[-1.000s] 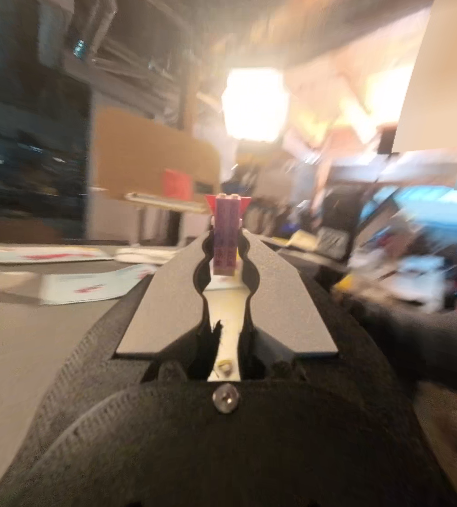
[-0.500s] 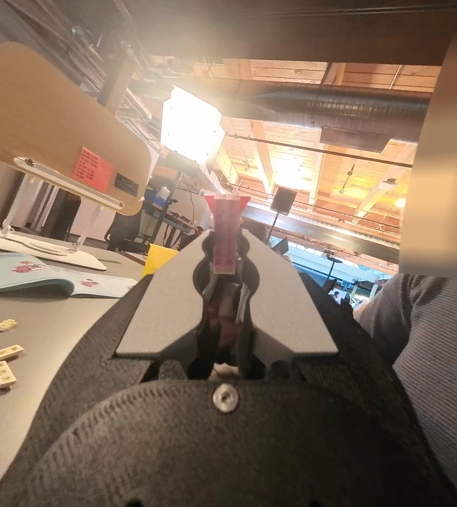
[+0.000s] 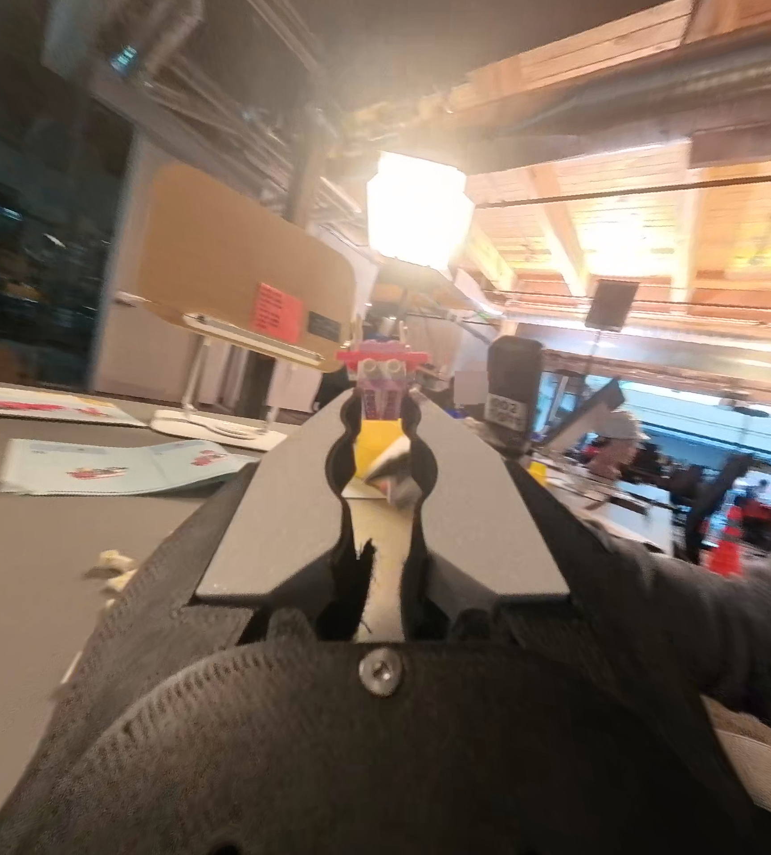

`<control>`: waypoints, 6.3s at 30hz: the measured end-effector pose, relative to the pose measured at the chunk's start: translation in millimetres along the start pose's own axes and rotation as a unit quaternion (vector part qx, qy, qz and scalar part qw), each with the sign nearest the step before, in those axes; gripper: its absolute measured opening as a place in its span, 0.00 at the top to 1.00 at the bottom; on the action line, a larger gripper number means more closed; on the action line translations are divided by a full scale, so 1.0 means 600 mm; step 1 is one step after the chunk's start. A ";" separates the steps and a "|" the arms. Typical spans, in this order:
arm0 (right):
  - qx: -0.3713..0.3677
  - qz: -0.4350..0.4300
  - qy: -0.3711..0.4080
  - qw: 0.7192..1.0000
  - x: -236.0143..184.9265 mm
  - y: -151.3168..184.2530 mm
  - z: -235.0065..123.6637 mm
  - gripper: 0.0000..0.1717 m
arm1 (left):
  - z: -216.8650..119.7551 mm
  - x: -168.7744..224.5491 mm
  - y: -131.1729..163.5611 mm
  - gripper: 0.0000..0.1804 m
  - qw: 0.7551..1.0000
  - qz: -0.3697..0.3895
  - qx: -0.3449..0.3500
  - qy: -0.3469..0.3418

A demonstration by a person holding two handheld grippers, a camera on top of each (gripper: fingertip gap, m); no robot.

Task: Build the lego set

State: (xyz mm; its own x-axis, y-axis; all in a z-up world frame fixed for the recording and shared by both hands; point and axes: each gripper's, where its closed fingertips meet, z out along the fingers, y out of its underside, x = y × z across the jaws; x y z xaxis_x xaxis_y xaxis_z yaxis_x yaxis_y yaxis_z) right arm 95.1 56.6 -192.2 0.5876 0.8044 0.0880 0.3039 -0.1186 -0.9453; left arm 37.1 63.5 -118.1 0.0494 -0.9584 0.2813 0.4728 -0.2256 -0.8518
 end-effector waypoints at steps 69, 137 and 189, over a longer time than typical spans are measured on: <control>-0.191 0.042 -0.064 0.979 -0.005 0.116 0.030 0.92 | 0.004 -0.017 0.012 0.91 0.997 0.051 -0.028 -0.052; 0.030 0.031 -0.208 0.977 -0.071 -0.141 -0.011 1.00 | 0.025 0.045 0.075 0.91 0.987 0.075 -0.130 0.053; -0.182 -0.124 -0.180 0.959 -0.082 -0.101 -0.026 0.99 | 0.028 0.051 0.099 0.92 0.972 0.158 -0.169 0.043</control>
State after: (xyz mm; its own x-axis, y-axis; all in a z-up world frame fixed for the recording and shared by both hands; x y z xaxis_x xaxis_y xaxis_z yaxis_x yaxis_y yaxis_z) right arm 59.6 15.2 -134.4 0.1875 0.9750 0.1194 0.6810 -0.0414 -0.7311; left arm 81.7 23.4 -152.7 0.0642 -0.9970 -0.0436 0.1297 0.0517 -0.9902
